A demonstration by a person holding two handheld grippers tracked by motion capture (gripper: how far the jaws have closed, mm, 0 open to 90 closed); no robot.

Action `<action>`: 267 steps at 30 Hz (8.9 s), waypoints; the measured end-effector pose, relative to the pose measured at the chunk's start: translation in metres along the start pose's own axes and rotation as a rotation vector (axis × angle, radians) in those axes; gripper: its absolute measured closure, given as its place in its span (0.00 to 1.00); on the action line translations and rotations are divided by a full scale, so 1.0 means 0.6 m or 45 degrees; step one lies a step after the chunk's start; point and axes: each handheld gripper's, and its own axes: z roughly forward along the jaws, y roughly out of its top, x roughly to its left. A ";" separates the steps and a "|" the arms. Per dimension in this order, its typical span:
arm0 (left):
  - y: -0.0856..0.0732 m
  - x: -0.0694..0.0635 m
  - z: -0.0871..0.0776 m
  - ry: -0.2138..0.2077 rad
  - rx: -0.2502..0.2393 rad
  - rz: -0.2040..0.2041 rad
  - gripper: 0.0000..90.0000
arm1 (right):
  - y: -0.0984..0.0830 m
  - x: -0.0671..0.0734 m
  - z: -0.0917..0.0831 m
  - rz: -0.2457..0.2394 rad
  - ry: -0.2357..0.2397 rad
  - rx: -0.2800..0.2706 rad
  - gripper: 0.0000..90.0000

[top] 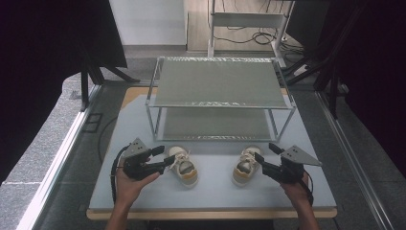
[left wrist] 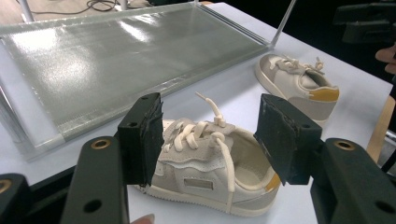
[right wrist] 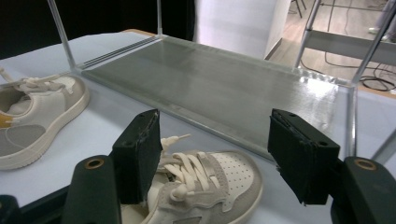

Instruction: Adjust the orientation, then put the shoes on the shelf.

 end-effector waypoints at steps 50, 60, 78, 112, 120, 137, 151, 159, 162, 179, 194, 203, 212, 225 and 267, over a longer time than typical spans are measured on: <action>0.005 -0.025 -0.008 -0.040 0.013 0.023 0.45 | -0.006 0.167 0.097 -0.214 0.360 0.204 0.78; 0.004 -0.025 -0.006 -0.044 0.021 0.024 0.45 | -0.016 0.192 0.113 -0.241 0.385 0.254 0.82; 0.005 -0.024 -0.010 -0.048 0.017 0.018 0.45 | -0.023 0.254 0.142 -0.373 0.333 0.295 0.97; 0.002 -0.009 -0.021 -0.044 0.020 -0.004 0.44 | -0.023 0.295 0.151 -0.364 0.444 0.205 0.98; 0.001 -0.007 -0.021 -0.038 0.023 -0.007 0.44 | -0.028 0.252 0.114 -0.347 0.359 0.200 1.00; 0.001 -0.006 -0.021 -0.036 0.034 -0.003 0.44 | -0.024 0.182 0.074 -0.315 0.170 0.233 1.00; -0.002 -0.006 -0.017 -0.039 0.056 0.003 0.43 | -0.048 0.150 0.071 -0.245 0.155 0.309 1.00; -0.002 -0.007 -0.018 -0.048 0.053 0.012 0.43 | -0.051 0.141 0.059 -0.224 0.166 0.314 1.00; -0.002 -0.005 -0.017 -0.044 0.058 0.009 0.43 | -0.053 0.137 0.053 -0.214 0.177 0.317 1.00; -0.002 -0.005 -0.016 -0.035 0.072 0.003 0.43 | -0.064 0.095 0.009 -0.151 0.189 0.318 0.99; -0.002 -0.008 -0.019 -0.015 0.009 0.011 0.45 | -0.056 0.080 0.000 -0.153 0.212 0.250 0.84; 0.000 -0.011 -0.020 -0.012 0.010 0.016 0.45 | -0.042 0.059 -0.019 -0.116 0.187 0.144 0.65; 0.008 -0.001 -0.024 -0.078 0.018 0.011 0.44 | -0.038 0.030 -0.012 -0.107 0.241 0.164 0.58; 0.008 0.010 -0.017 -0.187 0.179 0.096 0.46 | -0.019 -0.005 -0.027 -0.186 0.428 0.256 0.58; -0.011 -0.016 0.117 -0.486 0.837 0.413 0.77 | -0.018 -0.014 0.062 -0.403 0.784 0.717 0.77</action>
